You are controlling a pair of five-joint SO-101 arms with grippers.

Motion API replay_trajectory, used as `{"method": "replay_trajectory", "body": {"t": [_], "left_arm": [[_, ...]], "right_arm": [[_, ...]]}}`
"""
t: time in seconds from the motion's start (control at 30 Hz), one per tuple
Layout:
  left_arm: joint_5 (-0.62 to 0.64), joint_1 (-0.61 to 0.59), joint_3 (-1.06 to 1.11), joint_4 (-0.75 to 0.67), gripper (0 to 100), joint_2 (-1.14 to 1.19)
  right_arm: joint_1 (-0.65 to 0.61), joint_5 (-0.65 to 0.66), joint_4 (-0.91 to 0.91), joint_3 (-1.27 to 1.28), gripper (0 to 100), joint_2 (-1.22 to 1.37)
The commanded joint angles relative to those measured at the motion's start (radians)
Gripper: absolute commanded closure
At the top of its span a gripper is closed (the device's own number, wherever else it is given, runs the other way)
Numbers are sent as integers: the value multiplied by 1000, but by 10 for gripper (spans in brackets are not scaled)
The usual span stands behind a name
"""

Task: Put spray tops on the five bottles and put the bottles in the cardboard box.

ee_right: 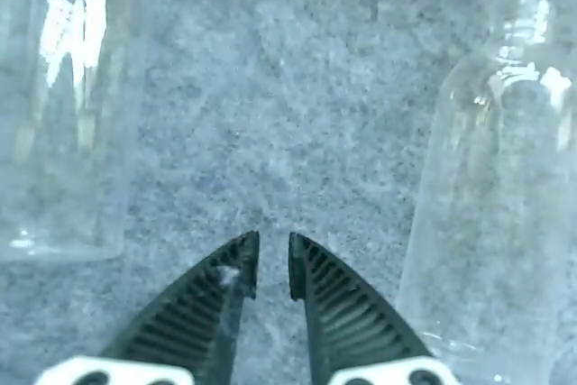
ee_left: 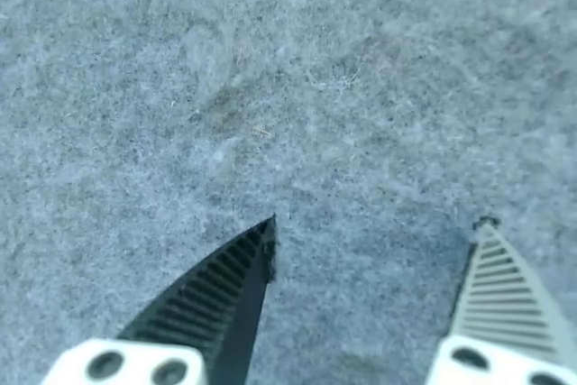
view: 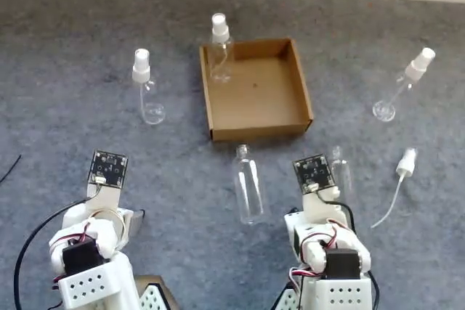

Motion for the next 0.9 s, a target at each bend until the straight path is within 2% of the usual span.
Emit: {"method": "replay_trajectory", "body": {"t": [0.0,0.87], "left_arm": [[-3,15,21,-14,697,-2],[-3,15,21,-14,698,-2]], "right_arm": [[8,8,4,122,968,-10],[8,8,4,122,968,-10]]}}
